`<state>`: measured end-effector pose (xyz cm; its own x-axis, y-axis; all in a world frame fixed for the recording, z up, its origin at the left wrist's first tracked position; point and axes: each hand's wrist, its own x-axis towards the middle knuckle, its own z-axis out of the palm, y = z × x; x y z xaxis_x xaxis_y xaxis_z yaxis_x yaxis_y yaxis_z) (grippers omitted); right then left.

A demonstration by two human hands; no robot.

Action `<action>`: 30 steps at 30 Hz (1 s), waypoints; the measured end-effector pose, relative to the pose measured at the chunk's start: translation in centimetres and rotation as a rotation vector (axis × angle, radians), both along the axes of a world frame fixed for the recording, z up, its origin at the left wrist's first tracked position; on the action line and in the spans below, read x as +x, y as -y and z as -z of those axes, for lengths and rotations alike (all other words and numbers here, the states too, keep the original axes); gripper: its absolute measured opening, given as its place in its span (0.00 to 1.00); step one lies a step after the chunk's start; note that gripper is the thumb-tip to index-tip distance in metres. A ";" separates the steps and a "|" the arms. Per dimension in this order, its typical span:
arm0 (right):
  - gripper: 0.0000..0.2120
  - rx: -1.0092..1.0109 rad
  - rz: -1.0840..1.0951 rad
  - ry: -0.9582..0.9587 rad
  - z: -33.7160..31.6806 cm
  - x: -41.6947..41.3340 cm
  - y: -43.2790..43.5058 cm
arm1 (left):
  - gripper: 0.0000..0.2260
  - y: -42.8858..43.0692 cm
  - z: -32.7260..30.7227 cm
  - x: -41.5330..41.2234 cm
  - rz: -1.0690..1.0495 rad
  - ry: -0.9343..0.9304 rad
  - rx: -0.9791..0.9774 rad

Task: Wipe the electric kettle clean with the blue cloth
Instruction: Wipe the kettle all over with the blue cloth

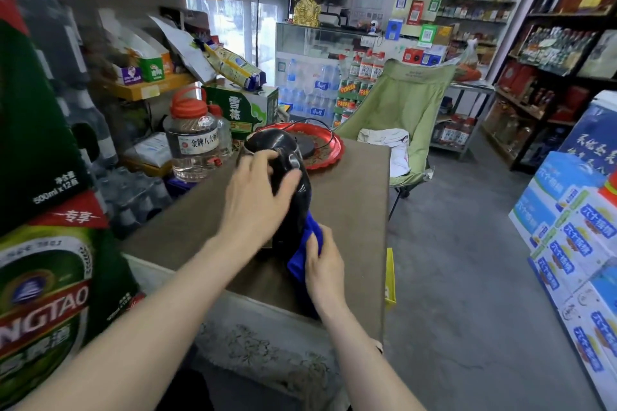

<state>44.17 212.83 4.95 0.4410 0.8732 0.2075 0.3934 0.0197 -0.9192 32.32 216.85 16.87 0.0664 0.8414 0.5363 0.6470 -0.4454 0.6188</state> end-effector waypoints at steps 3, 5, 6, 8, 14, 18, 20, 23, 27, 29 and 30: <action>0.12 -0.068 -0.107 0.154 -0.6 0.8 0.0 | 0.33 1.8 0.9 2.8 0.024 0.183 -0.190; 0.12 -0.076 -0.155 0.234 -1.5 1.6 0.8 | 0.34 2.0 1.0 3.3 0.037 0.332 -0.214; 0.10 -0.056 -0.133 0.233 -2.2 2.1 1.4 | 0.32 1.8 1.2 2.9 0.040 0.406 -0.195; 0.07 0.054 -0.033 0.131 -4.0 2.8 2.6 | 0.29 0.9 1.2 1.3 0.031 0.554 -0.155; 0.16 0.490 0.032 0.383 -9.1 0.0 2.2 | 0.20 -0.3 -1.1 -0.8 0.125 0.952 -0.111; 0.19 0.526 0.005 0.712 -11.7 -1.4 -0.4 | 0.20 1.1 -4.0 -0.4 0.205 0.944 -0.017; 0.19 0.583 0.032 0.617 -15.0 -0.8 -1.5 | 0.16 1.3 -5.8 -0.6 0.231 0.938 0.009; 0.19 0.599 0.077 0.238 -20.0 0.8 -3.2 | 0.15 1.4 -8.0 -1.0 0.265 0.862 0.030; 0.20 0.677 0.093 0.419 -19.6 0.0 -2.4 | 0.12 1.0 -10.9 -1.5 0.285 0.948 0.004; 0.20 0.720 0.030 0.776 -16.6 -1.0 -1.4 | 0.11 0.7 -12.2 -1.7 0.269 0.991 0.011; 0.20 0.721 0.008 0.895 -15.4 -1.0 -1.3 | 0.11 0.5 -12.6 -1.6 0.270 0.996 0.006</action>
